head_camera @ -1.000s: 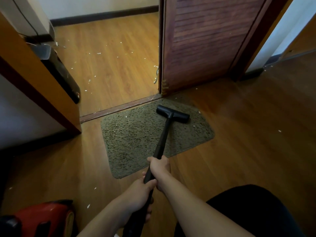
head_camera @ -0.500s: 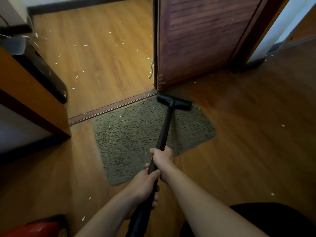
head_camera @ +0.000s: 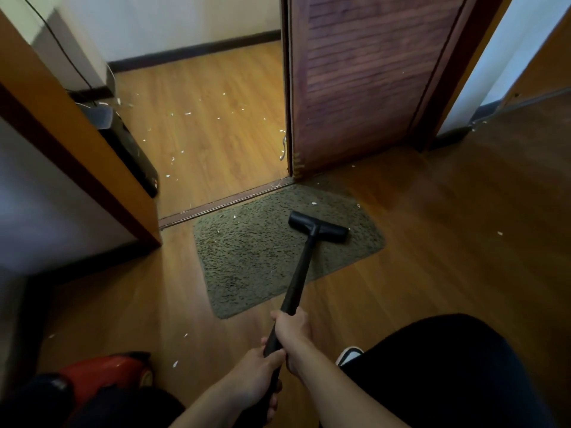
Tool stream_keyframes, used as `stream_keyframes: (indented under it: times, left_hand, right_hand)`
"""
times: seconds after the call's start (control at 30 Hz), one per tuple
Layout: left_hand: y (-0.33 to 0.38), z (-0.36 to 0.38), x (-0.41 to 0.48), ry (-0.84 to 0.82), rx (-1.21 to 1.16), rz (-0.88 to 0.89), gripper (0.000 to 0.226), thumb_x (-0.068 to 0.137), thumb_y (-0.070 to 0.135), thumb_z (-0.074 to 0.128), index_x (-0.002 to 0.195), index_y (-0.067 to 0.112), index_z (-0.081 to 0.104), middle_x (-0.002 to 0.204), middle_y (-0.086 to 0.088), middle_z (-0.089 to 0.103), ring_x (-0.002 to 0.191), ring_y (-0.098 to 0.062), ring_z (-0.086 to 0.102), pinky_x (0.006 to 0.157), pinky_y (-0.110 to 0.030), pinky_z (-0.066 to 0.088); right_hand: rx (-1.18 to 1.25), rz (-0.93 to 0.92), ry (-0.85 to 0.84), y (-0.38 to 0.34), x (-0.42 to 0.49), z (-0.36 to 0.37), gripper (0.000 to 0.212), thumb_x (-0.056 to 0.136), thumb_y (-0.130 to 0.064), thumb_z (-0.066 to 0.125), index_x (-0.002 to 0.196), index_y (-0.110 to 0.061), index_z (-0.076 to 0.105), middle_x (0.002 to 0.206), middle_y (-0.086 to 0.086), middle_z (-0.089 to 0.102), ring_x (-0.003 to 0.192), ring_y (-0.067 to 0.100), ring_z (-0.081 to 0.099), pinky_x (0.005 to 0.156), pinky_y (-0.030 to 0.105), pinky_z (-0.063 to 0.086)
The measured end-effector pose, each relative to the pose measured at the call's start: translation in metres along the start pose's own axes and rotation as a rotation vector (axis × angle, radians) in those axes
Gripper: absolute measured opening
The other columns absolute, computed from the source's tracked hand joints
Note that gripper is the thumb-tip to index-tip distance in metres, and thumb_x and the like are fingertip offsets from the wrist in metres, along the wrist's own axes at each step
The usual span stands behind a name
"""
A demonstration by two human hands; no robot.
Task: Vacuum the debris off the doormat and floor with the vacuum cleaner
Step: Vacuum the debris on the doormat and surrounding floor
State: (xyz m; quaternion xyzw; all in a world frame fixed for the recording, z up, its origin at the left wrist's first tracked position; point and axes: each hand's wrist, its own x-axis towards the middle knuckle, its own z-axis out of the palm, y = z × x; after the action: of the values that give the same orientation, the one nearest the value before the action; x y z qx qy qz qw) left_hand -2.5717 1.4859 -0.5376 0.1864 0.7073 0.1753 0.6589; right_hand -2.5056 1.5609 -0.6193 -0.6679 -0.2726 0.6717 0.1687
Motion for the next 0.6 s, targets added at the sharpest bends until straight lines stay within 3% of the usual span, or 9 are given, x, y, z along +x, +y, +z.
stream_keyframes:
  times: [0.2,0.33,0.4,0.47,0.6]
  left_hand:
    - [-0.008,0.024,-0.021,-0.049,0.171,0.007,0.020,0.105,0.031,0.041,0.110,0.013,0.046,0.067,-0.008,0.053,0.041,-0.015,0.051,0.044,-0.019,0.041]
    - [0.000,0.039,-0.014,-0.075,0.237,0.054,0.019,0.105,0.032,0.040,0.105,0.015,0.050,0.073,-0.008,0.052,0.049,-0.015,0.050,0.050,-0.022,0.040]
    - [0.007,0.044,-0.005,-0.070,0.242,0.055,0.016,0.104,0.033,0.041,0.108,0.018,0.047,0.073,-0.008,0.053,0.050,-0.017,0.050,0.049,-0.022,0.041]
    - [0.014,0.048,0.001,-0.076,0.230,0.043,0.012,0.104,0.034,0.041,0.108,0.023,0.043,0.071,-0.009,0.053,0.048,-0.017,0.051,0.046,-0.021,0.043]
    - [0.031,0.047,0.022,-0.076,0.217,0.054,0.014,0.105,0.032,0.040,0.113,0.022,0.042,0.070,-0.009,0.054,0.046,-0.018,0.051,0.044,-0.021,0.044]
  right_hand:
    - [0.057,0.015,0.061,0.019,-0.029,-0.026,0.028,0.096,-0.016,0.061,0.123,-0.013,0.053,0.096,0.016,0.070,0.052,0.026,0.072,0.055,0.039,0.063]
    - [0.047,-0.006,0.118,0.016,-0.023,-0.041,0.039,0.091,-0.023,0.064,0.128,-0.014,0.056,0.102,0.010,0.069,0.080,0.031,0.075,0.076,0.043,0.064]
    - [0.038,-0.001,0.125,0.010,-0.017,-0.048,0.032,0.094,-0.021,0.062,0.125,-0.015,0.057,0.101,0.008,0.068,0.079,0.027,0.074,0.071,0.034,0.064]
    - [0.051,0.005,0.119,0.003,-0.009,-0.056,0.033,0.095,-0.019,0.062,0.128,-0.014,0.057,0.103,0.010,0.069,0.077,0.027,0.074,0.068,0.034,0.063]
    - [0.077,-0.001,0.108,-0.014,0.011,-0.065,0.029,0.097,-0.016,0.064,0.124,-0.013,0.055,0.099,0.015,0.070,0.052,0.020,0.070,0.047,0.026,0.053]
